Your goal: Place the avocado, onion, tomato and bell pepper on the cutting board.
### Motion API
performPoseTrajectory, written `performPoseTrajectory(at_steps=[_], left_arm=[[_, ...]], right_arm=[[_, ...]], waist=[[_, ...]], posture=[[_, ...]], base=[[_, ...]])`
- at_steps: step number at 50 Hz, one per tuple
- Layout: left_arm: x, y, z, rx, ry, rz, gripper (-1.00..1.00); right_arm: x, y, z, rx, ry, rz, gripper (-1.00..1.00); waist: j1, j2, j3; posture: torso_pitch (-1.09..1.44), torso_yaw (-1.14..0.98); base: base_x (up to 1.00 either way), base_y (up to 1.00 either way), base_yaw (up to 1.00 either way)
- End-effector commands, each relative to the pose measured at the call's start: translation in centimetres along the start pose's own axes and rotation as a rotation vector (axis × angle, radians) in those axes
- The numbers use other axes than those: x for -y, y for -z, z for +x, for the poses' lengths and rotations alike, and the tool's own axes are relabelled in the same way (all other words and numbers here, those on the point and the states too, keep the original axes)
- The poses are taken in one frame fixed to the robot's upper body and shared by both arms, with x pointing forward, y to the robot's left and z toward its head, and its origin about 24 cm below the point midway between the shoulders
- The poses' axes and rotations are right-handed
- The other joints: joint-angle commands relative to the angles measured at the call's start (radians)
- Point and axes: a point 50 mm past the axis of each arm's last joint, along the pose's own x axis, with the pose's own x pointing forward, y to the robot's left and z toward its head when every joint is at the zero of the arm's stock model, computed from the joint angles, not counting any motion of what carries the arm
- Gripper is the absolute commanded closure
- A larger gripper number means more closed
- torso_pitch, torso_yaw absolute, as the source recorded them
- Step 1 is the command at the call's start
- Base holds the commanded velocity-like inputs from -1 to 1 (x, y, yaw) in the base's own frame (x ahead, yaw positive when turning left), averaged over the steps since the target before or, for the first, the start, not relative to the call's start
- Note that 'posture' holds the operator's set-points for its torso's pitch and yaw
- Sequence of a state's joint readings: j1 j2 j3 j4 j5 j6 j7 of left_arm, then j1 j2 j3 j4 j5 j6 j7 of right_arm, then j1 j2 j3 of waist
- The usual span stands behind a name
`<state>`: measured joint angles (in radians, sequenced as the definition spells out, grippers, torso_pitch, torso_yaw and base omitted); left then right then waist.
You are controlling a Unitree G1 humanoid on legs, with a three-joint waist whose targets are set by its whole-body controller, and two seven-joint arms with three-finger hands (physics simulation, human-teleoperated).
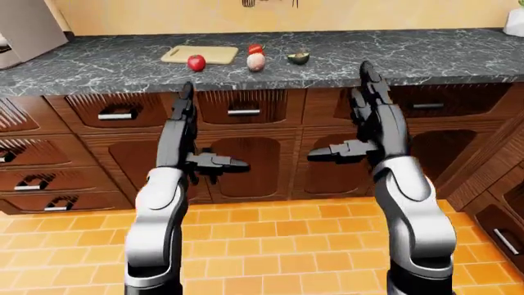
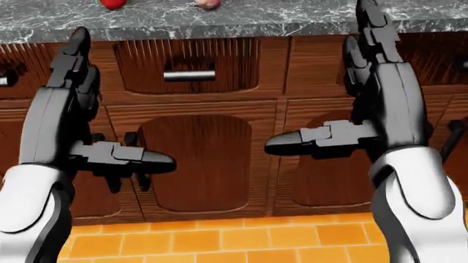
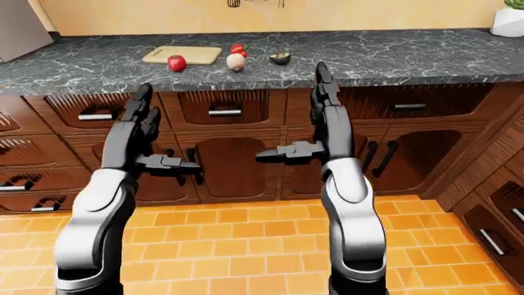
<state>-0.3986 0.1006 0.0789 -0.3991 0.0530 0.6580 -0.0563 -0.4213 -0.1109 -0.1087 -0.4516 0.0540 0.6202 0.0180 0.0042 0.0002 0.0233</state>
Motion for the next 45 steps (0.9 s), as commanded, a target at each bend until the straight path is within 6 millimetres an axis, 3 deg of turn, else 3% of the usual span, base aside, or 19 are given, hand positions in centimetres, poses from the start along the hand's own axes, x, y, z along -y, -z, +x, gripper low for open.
performPoseTrajectory(at_steps=[1,2,4,7,10,11,12,13,15,24,27,30,31,34,36,40,43,44,45], left_arm=[[-0.2,-2.9,0.0,0.123,-0.007,0.004,-1.0],[-0.3,-3.3,0.0,0.126,-0.008,0.013,-1.0],[-0.5,-4.1,-0.2,0.138,-0.01,0.02,-1.0],[-1.0,-4.7,-0.5,0.156,-0.036,0.023,-1.0],[-1.2,-5.1,-0.9,0.165,-0.047,0.022,-1.0],[-1.4,-5.4,-1.0,0.171,-0.054,0.025,-1.0],[-1.6,-5.7,-1.0,0.182,-0.065,0.028,-1.0],[-1.7,-5.9,-1.0,0.189,-0.07,0.021,-1.0],[-1.8,-6.2,-1.1,0.199,-0.076,0.019,-1.0],[-1.9,-7.2,-1.2,0.225,-0.086,0.015,-1.0],[-1.9,-7.8,-1.3,0.236,-0.088,0.018,-1.0],[-2.0,-7.9,-1.3,0.24,-0.091,0.018,-1.0],[-2.0,-7.9,-1.3,0.24,-0.091,0.02,-1.0],[-2.1,-8.0,-1.4,0.244,-0.093,0.022,-1.0],[-2.0,-7.8,-1.4,0.24,-0.09,0.028,-1.0],[-2.1,-7.9,-1.4,0.243,-0.096,0.028,-1.0],[-2.1,-7.9,-1.4,0.242,-0.1,0.03,-1.0],[-2.2,-8.0,-1.4,0.243,-0.101,0.033,-1.0],[-2.2,-8.1,-1.4,0.242,-0.102,0.04,-1.0]], right_arm=[[0.6,-3.0,0.1,0.128,0.036,0.006,-1.0],[0.6,-3.6,0.0,0.131,0.033,0.002,-1.0],[0.7,-4.8,0.3,0.157,0.04,-0.004,-1.0],[0.2,-4.9,1.0,0.169,0.04,-0.006,-1.0],[-0.1,-5.3,1.3,0.179,0.041,-0.005,-1.0],[-0.1,-5.5,1.4,0.183,0.039,-0.005,-1.0],[-0.1,-5.5,1.4,0.189,0.038,-0.004,-1.0],[0.0,-5.4,1.5,0.187,0.042,-0.007,-1.0],[0.0,-5.5,1.5,0.19,0.046,-0.006,-1.0],[-0.1,-6.7,1.6,0.214,0.028,0.005,-1.0],[-0.1,-7.0,1.4,0.22,0.022,0.003,-1.0],[-0.1,-7.4,1.3,0.23,0.019,0.005,-1.0],[-0.1,-7.5,1.2,0.231,0.02,0.006,-1.0],[-0.1,-7.3,1.3,0.23,0.018,0.005,-1.0],[0.0,-6.8,1.3,0.218,0.024,0.005,-1.0],[-0.1,-7.3,1.2,0.224,0.017,0.01,-1.0],[-0.1,-7.0,1.3,0.216,0.019,0.01,-1.0],[-0.1,-7.1,1.3,0.216,0.018,0.006,-1.0],[-0.1,-7.2,1.3,0.218,0.015,0.007,-1.0]], waist=[[-0.003,-0.01,-0.009],[-0.007,-0.018,0.005],[-0.009,-0.029,-0.004],[-0.022,-0.007,-0.001],[-0.036,0.037,0.01],[-0.038,0.068,0.001],[-0.033,0.12,-0.015],[-0.023,0.077,0.002],[-0.018,0.074,0.009],[0.005,-0.018,0.007],[0.005,-0.014,-0.005],[0.012,-0.035,-0.003],[0.008,-0.015,-0.003],[0.007,-0.048,0.016],[0.001,-0.045,0.004],[-0.007,-0.021,0.015],[-0.01,0.028,0.002],[-0.008,0.059,-0.014],[-0.012,0.065,-0.036]], posture=[[0.0,0.0],[0.0,0.0],[0.0,0.0],[0.0,0.0],[0.0,0.0],[0.0,0.0],[0.0,0.0],[0.0,0.0],[0.0,0.0],[0.0,0.0],[0.0,0.0],[0.0,0.0],[0.0,0.0],[0.0,0.0],[0.0,0.0],[0.0,0.0],[0.0,0.0],[0.0,0.0],[0.0,0.0]], base=[[0.34,0.34,0.0],[0.34,0.35,0.0],[0.33,0.34,0.0],[0.34,0.35,0.0],[0.34,0.34,0.0],[0.34,0.35,0.0],[0.34,0.34,0.0],[0.34,0.34,0.0],[0.34,0.34,0.0],[0.34,0.29,0.0],[0.27,0.02,0.0],[0.28,0.0,0.0],[0.28,0.0,0.0],[0.28,0.0,0.0],[0.28,0.0,0.0],[0.26,0.0,0.0],[0.17,0.0,0.0],[0.11,0.0,0.0],[0.11,0.0,0.0]])
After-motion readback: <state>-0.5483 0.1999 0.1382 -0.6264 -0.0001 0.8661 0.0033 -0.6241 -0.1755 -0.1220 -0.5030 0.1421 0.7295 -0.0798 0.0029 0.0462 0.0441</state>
